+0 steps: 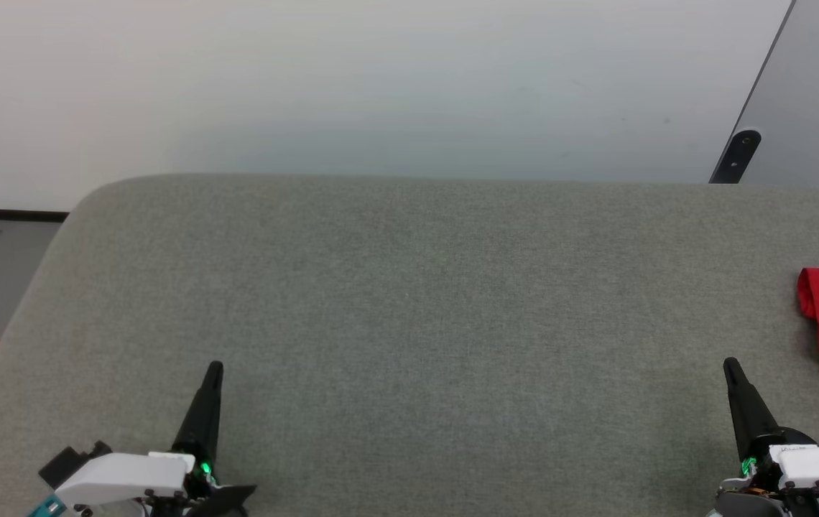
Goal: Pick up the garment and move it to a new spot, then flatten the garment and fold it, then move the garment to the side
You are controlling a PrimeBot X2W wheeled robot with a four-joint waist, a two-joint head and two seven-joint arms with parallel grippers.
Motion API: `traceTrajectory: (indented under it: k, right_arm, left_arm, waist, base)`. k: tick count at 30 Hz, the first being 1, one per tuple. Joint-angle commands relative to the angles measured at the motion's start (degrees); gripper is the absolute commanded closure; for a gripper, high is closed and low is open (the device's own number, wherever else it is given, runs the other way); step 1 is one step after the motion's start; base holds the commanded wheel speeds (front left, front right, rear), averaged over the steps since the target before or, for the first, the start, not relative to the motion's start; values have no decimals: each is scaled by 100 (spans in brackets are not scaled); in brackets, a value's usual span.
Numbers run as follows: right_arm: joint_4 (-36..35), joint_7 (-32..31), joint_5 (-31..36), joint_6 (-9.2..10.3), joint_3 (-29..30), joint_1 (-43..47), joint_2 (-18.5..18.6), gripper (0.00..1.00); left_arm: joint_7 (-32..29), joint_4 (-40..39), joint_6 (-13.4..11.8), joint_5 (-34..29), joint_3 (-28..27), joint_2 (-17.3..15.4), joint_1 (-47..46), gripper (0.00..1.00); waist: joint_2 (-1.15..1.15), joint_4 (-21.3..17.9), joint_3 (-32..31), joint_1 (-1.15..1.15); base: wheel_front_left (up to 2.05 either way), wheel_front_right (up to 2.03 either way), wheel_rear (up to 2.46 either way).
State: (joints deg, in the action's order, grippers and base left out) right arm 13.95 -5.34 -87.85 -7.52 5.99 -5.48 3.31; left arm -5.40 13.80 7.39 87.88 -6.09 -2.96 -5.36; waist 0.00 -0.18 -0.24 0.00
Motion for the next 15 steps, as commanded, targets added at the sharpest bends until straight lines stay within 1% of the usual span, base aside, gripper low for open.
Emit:
traceTrajectory:
  k: [1, 11, 15]
  right_arm:
    - [3, -34, -100, 5, 26, -74, -23, 100]
    - [13, -139, -471, 6, 69, -110, -56, 100]
    - [14, -140, -465, 6, 66, -111, -55, 100]
  left_arm:
    - [-32, 3, 17, 109, -26, 5, -74, 100]
    - [-133, 33, 18, 475, -63, 11, -121, 100]
    - [-134, 33, 18, 464, -61, 10, -117, 100]
  waist:
    - [0, 3, 5, 0]
    - [0, 17, 41, 0]
    - [0, 18, 42, 0]
  base:
    - [0, 0, 0]
    - [0, 0, 0]
    - [0, 0, 0]
